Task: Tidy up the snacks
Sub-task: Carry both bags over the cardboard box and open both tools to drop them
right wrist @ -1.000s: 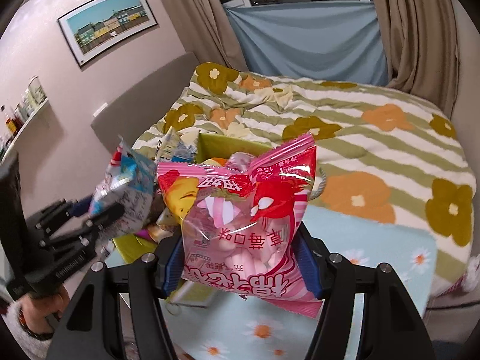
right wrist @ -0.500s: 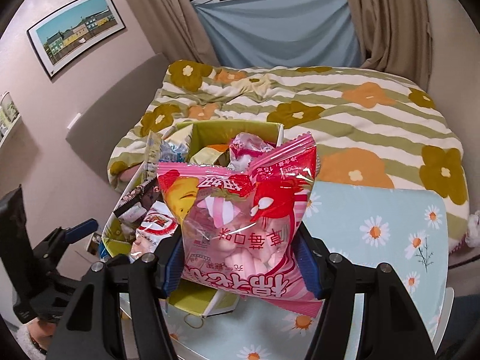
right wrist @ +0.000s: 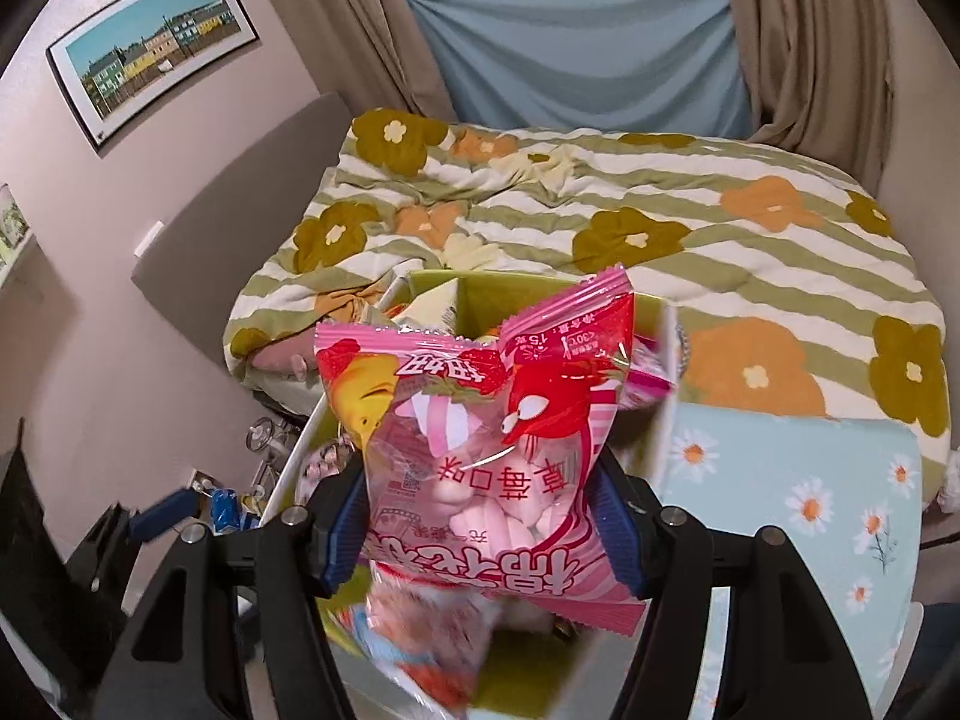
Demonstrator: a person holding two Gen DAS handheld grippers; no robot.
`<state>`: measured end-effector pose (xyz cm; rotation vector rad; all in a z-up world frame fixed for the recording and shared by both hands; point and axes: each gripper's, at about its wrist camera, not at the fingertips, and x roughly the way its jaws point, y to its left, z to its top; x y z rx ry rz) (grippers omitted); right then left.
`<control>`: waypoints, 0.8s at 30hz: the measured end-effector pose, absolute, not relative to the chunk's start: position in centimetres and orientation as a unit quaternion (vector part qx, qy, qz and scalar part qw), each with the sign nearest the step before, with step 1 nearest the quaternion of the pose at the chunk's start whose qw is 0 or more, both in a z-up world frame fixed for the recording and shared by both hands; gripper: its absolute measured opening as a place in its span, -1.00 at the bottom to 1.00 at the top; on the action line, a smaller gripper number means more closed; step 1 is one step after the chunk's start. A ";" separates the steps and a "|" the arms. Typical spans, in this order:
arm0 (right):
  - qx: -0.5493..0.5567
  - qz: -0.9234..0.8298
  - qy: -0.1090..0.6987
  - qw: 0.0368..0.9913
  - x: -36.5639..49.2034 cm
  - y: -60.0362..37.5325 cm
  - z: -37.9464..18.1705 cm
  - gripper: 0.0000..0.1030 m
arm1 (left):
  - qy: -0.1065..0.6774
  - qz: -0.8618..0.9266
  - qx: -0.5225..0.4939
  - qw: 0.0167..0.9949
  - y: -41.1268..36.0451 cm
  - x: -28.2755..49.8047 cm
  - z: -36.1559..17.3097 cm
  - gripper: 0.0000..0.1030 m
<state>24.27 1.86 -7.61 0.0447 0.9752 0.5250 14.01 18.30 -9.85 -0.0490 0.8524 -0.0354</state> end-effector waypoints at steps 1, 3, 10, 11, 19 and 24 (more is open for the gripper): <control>0.021 0.252 0.461 0.851 24.3 2.2 -7.7 0.50 | 0.416 -0.015 -0.019 0.909 18.3 14.1 -10.0 1.00; 0.028 0.254 0.449 0.856 24.1 2.4 -7.6 0.99 | 0.417 -0.016 -0.018 0.908 18.4 13.9 -10.2 1.00; 0.020 0.233 0.419 0.877 21.9 0.4 -6.6 0.99 | 0.416 -0.005 -0.015 0.909 17.6 13.4 -10.0 1.00; 0.016 0.230 0.413 0.881 21.4 0.0 -6.3 0.99 | 0.413 -0.002 -0.015 0.911 17.4 13.2 -9.8 1.00; 0.024 0.217 0.364 0.906 17.3 -4.4 -1.7 1.00 | 0.382 0.013 0.001 0.924 14.3 11.0 -5.0 1.00; 0.025 0.180 0.345 0.921 13.1 -7.7 0.7 0.99 | 0.358 0.012 -0.004 0.934 11.9 8.2 -2.3 1.00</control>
